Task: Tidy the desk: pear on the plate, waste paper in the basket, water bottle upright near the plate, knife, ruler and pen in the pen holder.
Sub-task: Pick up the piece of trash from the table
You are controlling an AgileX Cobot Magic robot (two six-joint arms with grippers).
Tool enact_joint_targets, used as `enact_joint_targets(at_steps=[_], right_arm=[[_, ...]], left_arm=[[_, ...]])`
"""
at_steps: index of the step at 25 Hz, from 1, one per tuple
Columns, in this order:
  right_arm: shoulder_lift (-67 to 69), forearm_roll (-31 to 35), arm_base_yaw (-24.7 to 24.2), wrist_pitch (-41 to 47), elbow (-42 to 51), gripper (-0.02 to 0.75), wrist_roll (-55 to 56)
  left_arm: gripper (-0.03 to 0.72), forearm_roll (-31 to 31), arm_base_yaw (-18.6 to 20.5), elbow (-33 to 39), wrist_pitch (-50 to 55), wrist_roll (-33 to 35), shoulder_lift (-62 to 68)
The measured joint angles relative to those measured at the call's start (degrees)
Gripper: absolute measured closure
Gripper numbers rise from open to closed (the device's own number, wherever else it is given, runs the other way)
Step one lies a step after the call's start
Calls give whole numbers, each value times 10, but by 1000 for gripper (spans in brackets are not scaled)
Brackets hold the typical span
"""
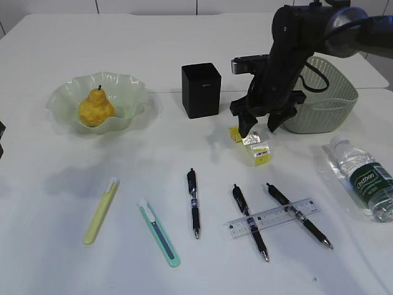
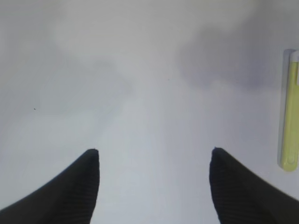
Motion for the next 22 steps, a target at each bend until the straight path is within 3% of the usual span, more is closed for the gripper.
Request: enact_joint_targets(at_steps=[22], right_arm=[[12,36,1,-45,-1,181,-3]], left_arm=[[167,0,0,0,0,0,0]])
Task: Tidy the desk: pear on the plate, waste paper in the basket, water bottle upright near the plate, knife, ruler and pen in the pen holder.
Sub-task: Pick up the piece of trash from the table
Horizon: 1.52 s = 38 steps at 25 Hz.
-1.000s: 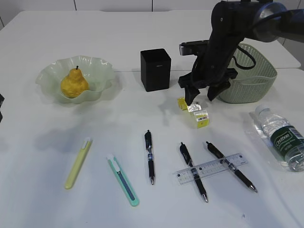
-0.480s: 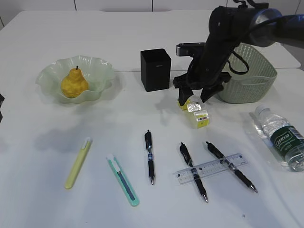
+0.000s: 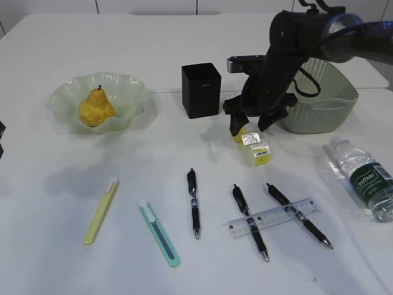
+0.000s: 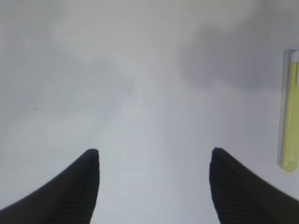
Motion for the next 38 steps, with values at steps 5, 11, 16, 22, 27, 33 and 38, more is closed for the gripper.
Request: enact_joint_targets(at_steps=[5,11,16,22,27,33,38], right_arm=[[0,-1,0,-1,0,181,-1],[0,-6,0,-1,0,181,-2],[12,-7,0,6,-1,181,-2],[17,-7,0,9,-1,181,-2],[17,-7,0,9,-1,182,-2],[17,-7,0,9,-1,250,-2],[17,-8,0,10,-1,302,-2]], left_arm=[[167,0,0,0,0,0,0],[167,0,0,0,0,0,0],[167,0,0,0,0,0,0],[167,0,0,0,0,0,0],[167,0,0,0,0,0,0],[167,0,0,0,0,0,0],[167,0,0,0,0,0,0]])
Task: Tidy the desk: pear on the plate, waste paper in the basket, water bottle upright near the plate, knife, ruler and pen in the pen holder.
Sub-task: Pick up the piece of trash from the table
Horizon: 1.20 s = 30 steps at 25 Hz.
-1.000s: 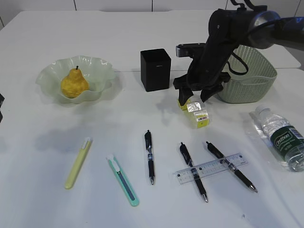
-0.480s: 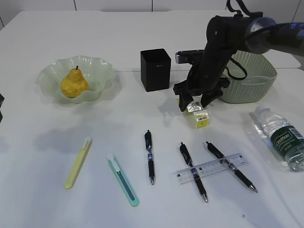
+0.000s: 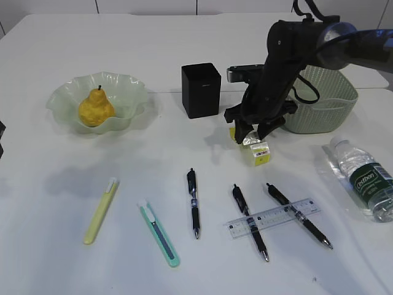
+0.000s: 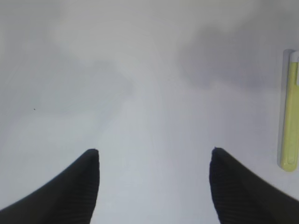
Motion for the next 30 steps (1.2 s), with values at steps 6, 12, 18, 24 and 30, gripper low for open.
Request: enact_joint_targets(at_steps=[6,12,18,24,30], right_arm=[[0,-2,0,1,0,365,0],[0,-2,0,2,0,407,0],[0,-9,0,2,0,414,0],[0,-12,0,8,0,415,0],[0,-12,0,17,0,415,0]], left_arm=[[167,0,0,0,0,0,0],[167,0,0,0,0,0,0],[167,0,0,0,0,0,0],[167,0,0,0,0,0,0],[167,0,0,0,0,0,0]])
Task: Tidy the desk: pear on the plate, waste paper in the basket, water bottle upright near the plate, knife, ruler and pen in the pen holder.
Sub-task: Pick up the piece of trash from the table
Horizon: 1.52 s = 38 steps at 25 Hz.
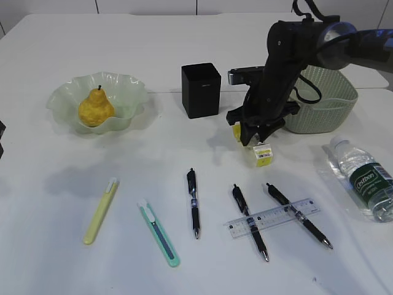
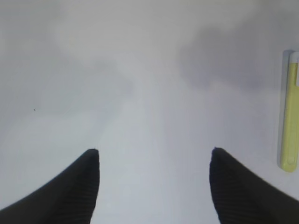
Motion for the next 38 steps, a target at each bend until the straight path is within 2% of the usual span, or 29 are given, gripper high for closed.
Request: enact_joint_targets(at_steps=[4,11,23,38], right_arm=[[0,-1,0,13,-8,415,0],[0,-1,0,39,-74,416,2],[0,-1,0,54,-79,415,4],[0,-7,0,69,-132,416,5]], left_arm=[[167,0,0,0,0,0,0],[167,0,0,0,-1,0,0],[167,0,0,0,-1,0,0],[167,0,0,0,-1,0,0]])
